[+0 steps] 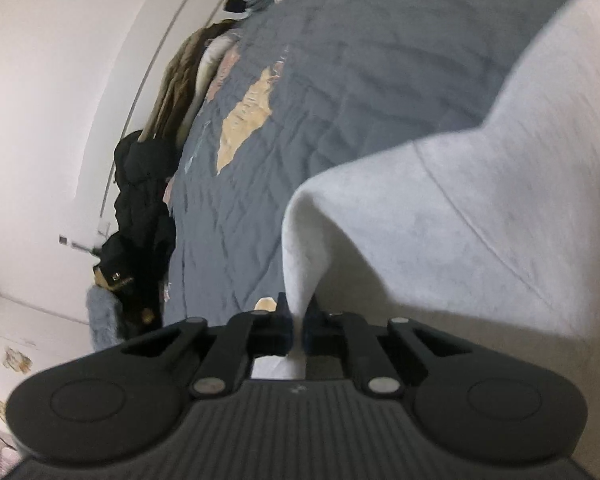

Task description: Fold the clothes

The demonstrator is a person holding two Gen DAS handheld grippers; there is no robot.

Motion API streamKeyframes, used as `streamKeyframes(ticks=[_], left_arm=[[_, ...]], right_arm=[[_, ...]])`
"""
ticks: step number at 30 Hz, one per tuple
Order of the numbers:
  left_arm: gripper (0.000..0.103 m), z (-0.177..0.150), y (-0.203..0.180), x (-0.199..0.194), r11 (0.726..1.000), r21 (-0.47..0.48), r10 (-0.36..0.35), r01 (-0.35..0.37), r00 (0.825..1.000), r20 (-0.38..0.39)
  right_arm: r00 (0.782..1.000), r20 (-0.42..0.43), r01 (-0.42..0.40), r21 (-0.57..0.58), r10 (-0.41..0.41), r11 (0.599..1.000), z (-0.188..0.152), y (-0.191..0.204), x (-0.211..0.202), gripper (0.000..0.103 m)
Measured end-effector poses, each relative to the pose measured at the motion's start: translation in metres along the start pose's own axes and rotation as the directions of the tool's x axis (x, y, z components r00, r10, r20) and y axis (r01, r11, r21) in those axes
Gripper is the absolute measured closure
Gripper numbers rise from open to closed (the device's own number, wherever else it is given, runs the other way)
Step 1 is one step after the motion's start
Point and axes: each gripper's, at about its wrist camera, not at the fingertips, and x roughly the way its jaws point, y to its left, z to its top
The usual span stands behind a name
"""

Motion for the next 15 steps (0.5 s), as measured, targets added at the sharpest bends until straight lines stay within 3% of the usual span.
streamKeyframes(ticks=[4,7,11,15], left_arm=[[0.094,-0.023,0.033,-0.010,0.991,-0.125,-0.043,0.049,0.998,0.053],[0.090,-0.025,0.037,0.008,0.996,-0.091,0.008,-0.009,1.000,-0.008],[0.071,-0.015,0.013,-0.022,0.998,0.054,0.022,-0.024,0.999,0.035],[0.066,-0.017,-0.014,-0.075,0.968,0.244,0.032,-0.061,0.992,0.123]], right_arm=[[0.998,0.045,-0.053,0.087,0.049,0.995,-0.009,-0.013,-0.003,0.098],[0.995,0.071,-0.078,0.159,0.067,0.984,-0.015,-0.028,-0.002,0.098],[0.999,0.054,-0.004,-0.019,0.005,1.000,-0.011,-0.006,-0.016,0.094],[0.991,0.116,0.087,-0.240,-0.060,0.967,-0.006,0.030,-0.058,0.085]])
